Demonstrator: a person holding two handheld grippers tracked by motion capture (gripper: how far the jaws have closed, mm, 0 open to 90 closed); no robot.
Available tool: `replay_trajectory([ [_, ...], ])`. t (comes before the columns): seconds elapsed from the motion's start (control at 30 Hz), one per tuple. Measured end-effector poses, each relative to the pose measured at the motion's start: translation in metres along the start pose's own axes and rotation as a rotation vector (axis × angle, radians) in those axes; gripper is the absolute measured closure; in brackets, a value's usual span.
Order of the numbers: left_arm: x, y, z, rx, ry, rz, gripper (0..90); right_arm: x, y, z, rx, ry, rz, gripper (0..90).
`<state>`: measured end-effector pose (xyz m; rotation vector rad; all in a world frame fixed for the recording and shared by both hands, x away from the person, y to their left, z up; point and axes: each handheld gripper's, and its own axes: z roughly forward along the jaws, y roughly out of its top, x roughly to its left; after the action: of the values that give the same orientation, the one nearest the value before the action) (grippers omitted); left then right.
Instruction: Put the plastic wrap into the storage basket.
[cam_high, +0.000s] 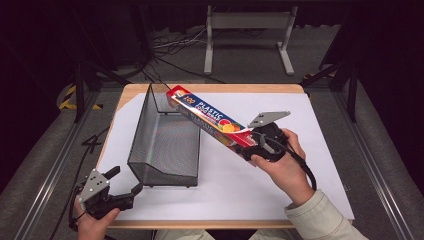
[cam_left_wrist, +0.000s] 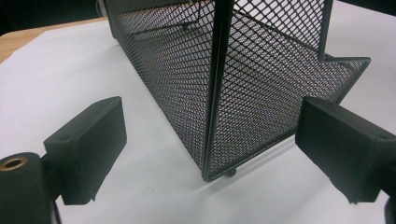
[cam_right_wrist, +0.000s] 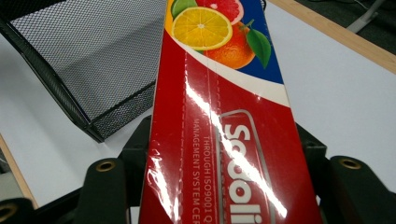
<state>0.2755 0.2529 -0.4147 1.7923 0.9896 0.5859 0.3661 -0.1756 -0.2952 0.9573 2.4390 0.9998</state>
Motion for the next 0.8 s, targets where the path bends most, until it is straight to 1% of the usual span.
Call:
replay_trajectory([
  [0.1,0.000,0.000,0.000,-0.006,-0.004,-0.007,9.7,0.005,0.004,0.009,0.015,0.002,-0.009,41.3],
  [0.13,0.001,-0.001,0.000,-0.007,-0.004,-0.009,9.7,0.007,0.006,0.014,0.029,-0.002,-0.008,41.3],
  [0.17,0.001,-0.001,0.000,-0.005,-0.003,-0.009,9.7,0.007,0.006,0.014,0.029,-0.002,-0.008,41.3],
  [0.23,0.001,-0.001,-0.001,-0.005,-0.002,-0.007,9.7,0.009,0.007,0.019,0.046,-0.002,-0.005,41.2],
  [0.37,0.001,-0.002,-0.002,-0.005,0.004,-0.006,9.7,0.009,0.010,0.028,0.067,0.005,0.003,41.1],
  [0.4,0.001,-0.002,-0.002,-0.005,0.004,-0.006,9.7,0.009,0.011,0.031,0.069,0.002,-0.015,41.1],
  [0.53,0.001,-0.002,-0.002,-0.003,0.004,-0.011,9.7,0.008,0.016,0.038,0.087,0.016,-0.005,41.1],
  [0.67,0.001,-0.002,-0.002,-0.004,0.003,-0.009,9.7,0.010,0.019,0.046,0.102,0.013,0.002,41.0],
  [0.8,0.001,-0.002,-0.002,-0.003,0.002,-0.010,9.7,0.010,0.018,0.050,0.110,0.008,0.009,40.9],
])
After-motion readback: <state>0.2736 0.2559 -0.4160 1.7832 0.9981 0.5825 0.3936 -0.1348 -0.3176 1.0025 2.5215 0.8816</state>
